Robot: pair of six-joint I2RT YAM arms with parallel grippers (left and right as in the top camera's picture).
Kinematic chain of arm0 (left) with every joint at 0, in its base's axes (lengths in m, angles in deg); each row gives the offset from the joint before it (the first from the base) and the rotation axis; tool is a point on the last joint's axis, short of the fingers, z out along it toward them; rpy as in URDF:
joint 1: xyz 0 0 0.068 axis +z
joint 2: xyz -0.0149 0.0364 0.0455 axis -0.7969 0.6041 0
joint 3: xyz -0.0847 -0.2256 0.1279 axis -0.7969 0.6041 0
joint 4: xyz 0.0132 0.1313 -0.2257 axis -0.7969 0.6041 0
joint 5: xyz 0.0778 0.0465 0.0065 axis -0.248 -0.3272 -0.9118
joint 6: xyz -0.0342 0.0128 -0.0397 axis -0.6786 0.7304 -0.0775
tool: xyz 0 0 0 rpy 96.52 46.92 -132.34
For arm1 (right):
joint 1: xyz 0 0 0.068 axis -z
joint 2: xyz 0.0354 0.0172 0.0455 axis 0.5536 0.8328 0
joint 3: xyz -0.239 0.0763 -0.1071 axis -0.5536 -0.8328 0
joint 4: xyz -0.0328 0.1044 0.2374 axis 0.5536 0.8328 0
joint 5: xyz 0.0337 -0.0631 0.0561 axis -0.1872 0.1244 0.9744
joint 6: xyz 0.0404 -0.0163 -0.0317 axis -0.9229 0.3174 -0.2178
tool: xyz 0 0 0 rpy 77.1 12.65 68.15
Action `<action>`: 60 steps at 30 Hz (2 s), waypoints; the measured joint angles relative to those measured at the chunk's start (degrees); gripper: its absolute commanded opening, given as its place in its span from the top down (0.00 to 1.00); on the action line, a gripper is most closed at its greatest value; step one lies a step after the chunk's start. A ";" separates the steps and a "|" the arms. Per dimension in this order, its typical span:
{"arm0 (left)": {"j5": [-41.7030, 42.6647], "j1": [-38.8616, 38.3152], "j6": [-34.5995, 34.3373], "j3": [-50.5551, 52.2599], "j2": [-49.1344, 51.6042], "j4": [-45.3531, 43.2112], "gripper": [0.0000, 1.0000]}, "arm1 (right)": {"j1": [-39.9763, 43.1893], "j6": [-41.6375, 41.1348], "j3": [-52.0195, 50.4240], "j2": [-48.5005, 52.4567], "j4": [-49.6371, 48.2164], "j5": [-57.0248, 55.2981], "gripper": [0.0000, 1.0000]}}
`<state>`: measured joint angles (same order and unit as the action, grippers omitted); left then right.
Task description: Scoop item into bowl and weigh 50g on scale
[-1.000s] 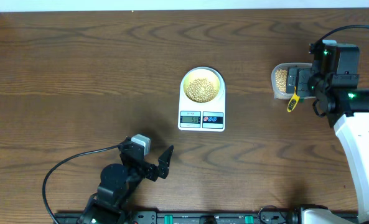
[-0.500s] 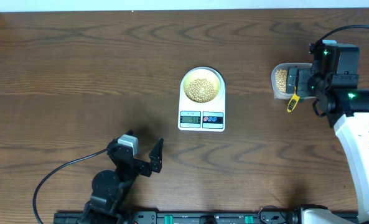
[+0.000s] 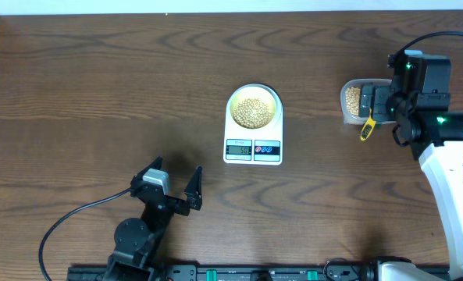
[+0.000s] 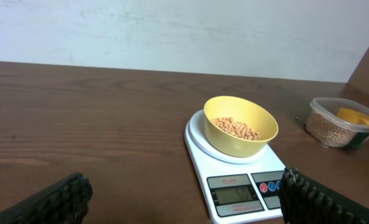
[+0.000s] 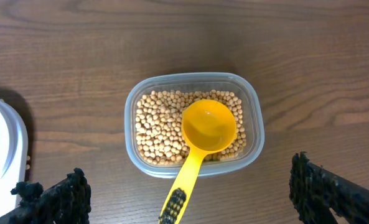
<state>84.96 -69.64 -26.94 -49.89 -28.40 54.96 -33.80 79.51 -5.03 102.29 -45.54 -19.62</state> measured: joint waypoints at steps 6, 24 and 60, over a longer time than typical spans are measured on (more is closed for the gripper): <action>-1.36 2.05 0.00 0.57 0.00 -1.27 0.02 | 0.00 0.00 0.00 0.00 0.02 0.00 0.01; -2.84 8.09 2.47 0.57 0.00 -0.28 0.02 | 0.00 0.00 0.00 0.00 0.00 0.00 0.01; -4.31 8.09 6.34 0.52 0.00 -0.26 0.03 | 0.00 -0.02 0.00 0.00 0.02 -0.02 0.01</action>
<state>80.65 -61.55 -20.60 -49.37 -28.40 54.70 -33.80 79.49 -5.03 102.29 -45.52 -19.65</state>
